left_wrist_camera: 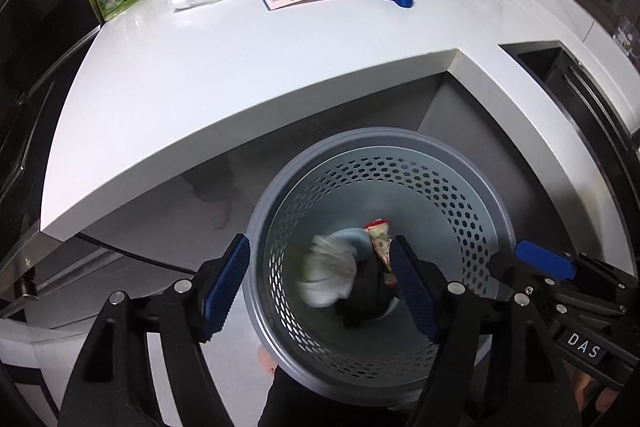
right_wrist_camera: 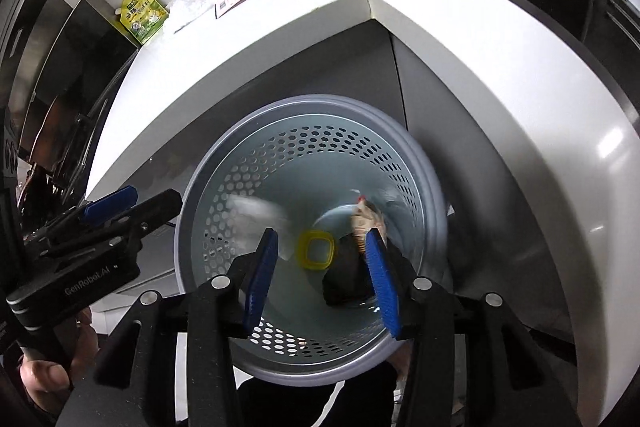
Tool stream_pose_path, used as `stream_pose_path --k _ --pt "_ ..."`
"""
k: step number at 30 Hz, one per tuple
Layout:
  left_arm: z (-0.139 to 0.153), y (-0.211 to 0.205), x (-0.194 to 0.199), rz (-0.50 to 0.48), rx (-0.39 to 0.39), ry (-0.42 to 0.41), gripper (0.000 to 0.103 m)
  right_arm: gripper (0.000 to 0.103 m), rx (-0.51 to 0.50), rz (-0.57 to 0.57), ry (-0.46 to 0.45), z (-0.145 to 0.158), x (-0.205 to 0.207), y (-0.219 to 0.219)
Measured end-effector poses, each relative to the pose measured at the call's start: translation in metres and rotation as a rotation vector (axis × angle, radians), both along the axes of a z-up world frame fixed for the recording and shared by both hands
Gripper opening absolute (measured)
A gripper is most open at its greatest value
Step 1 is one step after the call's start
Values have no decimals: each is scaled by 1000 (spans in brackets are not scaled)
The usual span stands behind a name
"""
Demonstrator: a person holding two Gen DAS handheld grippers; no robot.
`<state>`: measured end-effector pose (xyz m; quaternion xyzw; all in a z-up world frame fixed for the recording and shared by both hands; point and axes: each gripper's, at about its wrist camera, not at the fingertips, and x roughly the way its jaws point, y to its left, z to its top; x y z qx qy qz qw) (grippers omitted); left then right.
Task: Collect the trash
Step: 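Carry wrapper and paper over the bin and open both tools to drop them, then grasp the pink receipt with the left tool while the right tool reaches the blue lanyard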
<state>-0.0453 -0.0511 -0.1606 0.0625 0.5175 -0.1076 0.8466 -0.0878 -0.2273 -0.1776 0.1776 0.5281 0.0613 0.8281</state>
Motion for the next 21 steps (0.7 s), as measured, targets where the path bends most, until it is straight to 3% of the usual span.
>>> stream_pose_path --k 9,21 --pt "14 -1 -5 24 -12 2 71 44 -4 6 -14 10 -4 -6" --pt "66 -9 -12 31 -23 -78 78 44 33 5 -99 51 -3 -19"
